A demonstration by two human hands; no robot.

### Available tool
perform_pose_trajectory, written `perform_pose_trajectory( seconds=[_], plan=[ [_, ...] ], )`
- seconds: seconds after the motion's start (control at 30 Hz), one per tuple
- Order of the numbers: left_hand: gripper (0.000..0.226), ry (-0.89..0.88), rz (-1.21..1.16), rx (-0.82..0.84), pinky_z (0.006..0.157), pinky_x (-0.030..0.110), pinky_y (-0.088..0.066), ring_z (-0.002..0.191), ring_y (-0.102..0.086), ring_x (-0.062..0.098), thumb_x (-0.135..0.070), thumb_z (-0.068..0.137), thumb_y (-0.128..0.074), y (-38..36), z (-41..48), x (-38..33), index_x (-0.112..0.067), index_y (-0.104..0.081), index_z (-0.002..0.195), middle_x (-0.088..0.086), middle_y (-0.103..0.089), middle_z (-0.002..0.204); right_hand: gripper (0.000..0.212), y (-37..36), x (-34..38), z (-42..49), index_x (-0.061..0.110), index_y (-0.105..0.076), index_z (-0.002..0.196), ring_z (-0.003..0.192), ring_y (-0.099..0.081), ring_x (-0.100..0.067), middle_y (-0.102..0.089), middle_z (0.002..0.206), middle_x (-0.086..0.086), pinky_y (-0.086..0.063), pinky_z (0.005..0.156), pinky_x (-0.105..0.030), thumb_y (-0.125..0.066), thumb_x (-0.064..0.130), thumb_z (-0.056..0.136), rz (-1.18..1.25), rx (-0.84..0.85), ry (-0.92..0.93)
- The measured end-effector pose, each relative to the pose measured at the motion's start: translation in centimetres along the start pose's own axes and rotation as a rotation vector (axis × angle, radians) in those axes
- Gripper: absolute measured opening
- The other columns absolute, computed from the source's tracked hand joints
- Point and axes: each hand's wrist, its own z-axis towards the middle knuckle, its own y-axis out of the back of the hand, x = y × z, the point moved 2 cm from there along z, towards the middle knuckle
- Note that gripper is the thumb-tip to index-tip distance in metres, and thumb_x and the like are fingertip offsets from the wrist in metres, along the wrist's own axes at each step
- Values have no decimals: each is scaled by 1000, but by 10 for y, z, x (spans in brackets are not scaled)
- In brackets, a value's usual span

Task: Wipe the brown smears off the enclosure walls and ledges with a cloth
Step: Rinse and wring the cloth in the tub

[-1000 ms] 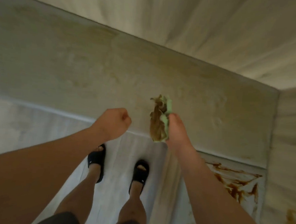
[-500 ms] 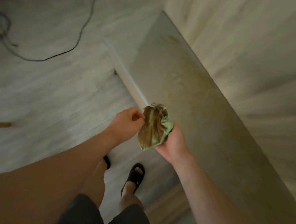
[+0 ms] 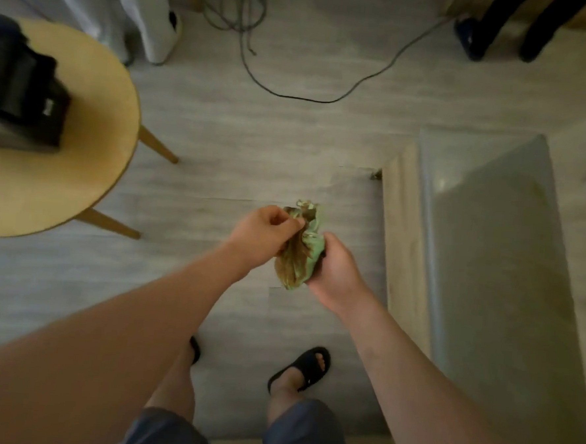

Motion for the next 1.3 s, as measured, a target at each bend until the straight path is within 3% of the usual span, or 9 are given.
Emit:
perform_pose_trajectory(
  seconds=[0.1, 0.3, 0.5, 0.67, 0.73, 0.83, 0.93, 1.17, 1.3],
  plan=[
    [8, -12, -68, -42, 88, 56, -60, 91, -73, 37, -25, 88, -66, 82, 3, 19, -22, -68, 81, 16, -74, 91, 40, -75, -20, 20, -2, -66, 117, 104, -68, -24, -72, 104, -16, -52, 90, -40, -35, 17, 103, -139, 49, -1],
    [18, 37, -448, -74, 92, 50, -61, 105, -71, 36, -17, 102, -51, 237, -5, 29, -5, -65, 103, 16, -71, 103, 22, -228, -45, 56, 12, -65, 112, 98, -68, -27, -73, 103, -11, -52, 81, -44, -59, 31, 102, -426, -39, 117],
    [25, 52, -811, -159, 93, 49, -59, 93, -70, 31, -18, 98, -41, 370, -2, 25, -9, -63, 90, 10, -68, 91, 22, -372, -51, 80, 10, -63, 94, 76, -66, -16, -67, 77, -5, -52, 73, -40, -42, 12, 100, -507, -80, 194],
    [29, -54, -750, -233, 91, 42, -58, 99, -71, 22, -25, 100, -61, 463, 2, 39, -8, -58, 123, 9, -70, 109, 21, -476, -64, 101, 10, -62, 86, 72, -63, -19, -62, 72, -5, -51, 67, -35, -44, 12, 96, -608, 37, 212],
    [28, -72, -733, -265, 93, 44, -57, 101, -70, 24, -21, 98, -67, 491, 7, 44, -11, -56, 123, 10, -69, 113, 16, -506, -68, 114, 6, -62, 93, 73, -65, -20, -64, 75, -6, -52, 66, -35, -51, 16, 92, -641, 72, 199],
    [28, -91, -756, -283, 90, 43, -56, 98, -68, 24, -19, 97, -70, 533, 16, 49, -15, -59, 122, 8, -70, 108, 39, -547, -75, 135, -5, -58, 115, 89, -68, -31, -67, 96, -18, -57, 75, -44, -60, 21, 85, -628, 102, 163],
    [28, -113, -733, -321, 86, 41, -56, 95, -68, 23, -17, 95, -70, 564, 24, 49, -20, -59, 121, 2, -70, 101, 20, -574, -78, 157, 3, -57, 111, 97, -68, -35, -67, 105, -22, -57, 81, -48, -58, 14, 95, -619, 155, 142],
    [55, -22, -679, -627, 77, 40, -65, 102, -69, 22, -8, 97, -59, 646, 64, 48, -43, -42, 137, 2, -58, 120, 30, -634, -78, 229, -1, -60, 120, 106, -73, -33, -73, 115, -20, -62, 89, -50, -49, 19, 100, -557, 76, 82],
    [34, 55, -481, -663, 75, 40, -66, 99, -69, 23, -11, 100, -55, 684, 84, 50, -37, -52, 121, 6, -60, 121, 21, -653, -67, 264, 11, -49, 120, 111, -68, -30, -61, 125, -14, -64, 84, -46, -56, 17, 101, -616, -10, 81]
  ],
)
